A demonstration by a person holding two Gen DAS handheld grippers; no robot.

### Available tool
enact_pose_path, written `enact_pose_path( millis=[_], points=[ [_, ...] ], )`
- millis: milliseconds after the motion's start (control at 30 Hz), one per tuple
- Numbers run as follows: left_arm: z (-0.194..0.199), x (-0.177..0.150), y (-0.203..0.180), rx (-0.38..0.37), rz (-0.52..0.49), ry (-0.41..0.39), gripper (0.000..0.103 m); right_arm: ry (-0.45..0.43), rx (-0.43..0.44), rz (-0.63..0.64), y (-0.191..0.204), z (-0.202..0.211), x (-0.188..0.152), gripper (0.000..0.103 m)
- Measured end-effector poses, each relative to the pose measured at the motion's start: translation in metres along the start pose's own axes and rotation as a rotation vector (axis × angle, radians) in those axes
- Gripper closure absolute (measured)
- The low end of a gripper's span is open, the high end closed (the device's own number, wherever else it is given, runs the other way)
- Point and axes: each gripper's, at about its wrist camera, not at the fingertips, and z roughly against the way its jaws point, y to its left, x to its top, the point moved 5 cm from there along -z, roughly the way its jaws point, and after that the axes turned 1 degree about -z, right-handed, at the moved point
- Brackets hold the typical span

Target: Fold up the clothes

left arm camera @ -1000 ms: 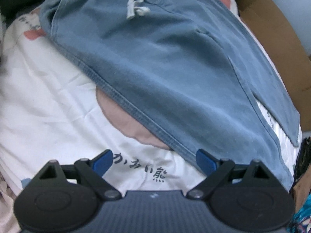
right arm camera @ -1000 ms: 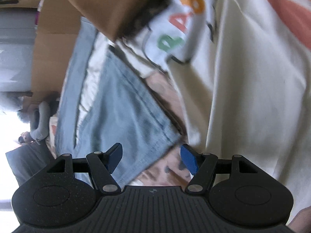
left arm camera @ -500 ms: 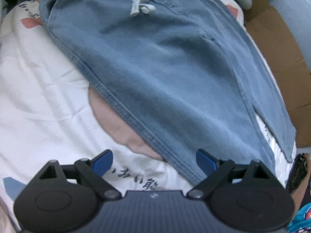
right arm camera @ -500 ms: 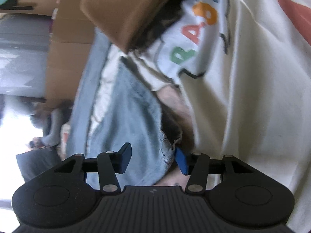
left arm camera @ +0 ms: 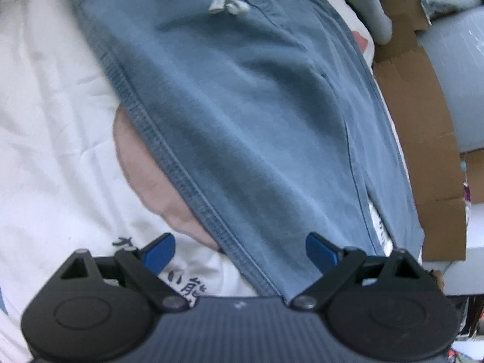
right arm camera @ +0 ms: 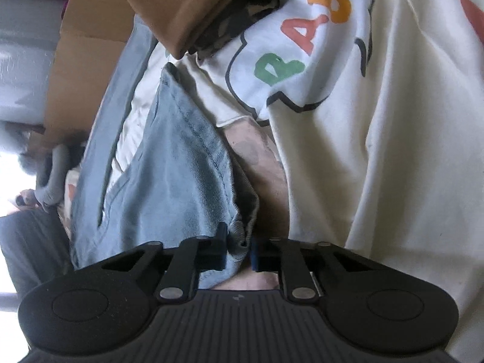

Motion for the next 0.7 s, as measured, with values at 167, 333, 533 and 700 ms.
enact_pose_path(
  millis=[167,333,533,700],
  points=[
    [0.000,-0.001,0.010,-0.027,0.042,-0.030,0.015,0.000,-0.033,0.071,0.014,0.016,0.002,0.094],
    [-0.004,0.001,0.020,-0.063,0.103,-0.050,0.031,-0.006,-0.118,0.113,0.027,0.038,0.003,0.094],
    [-0.010,0.004,0.039,-0.060,0.198,-0.103,0.047,-0.021,-0.150,0.149,0.050,0.060,0.005,0.094],
    [-0.010,0.009,0.049,-0.120,0.265,-0.161,0.049,-0.006,-0.184,0.129,0.049,0.073,0.007,0.095]
  ],
)
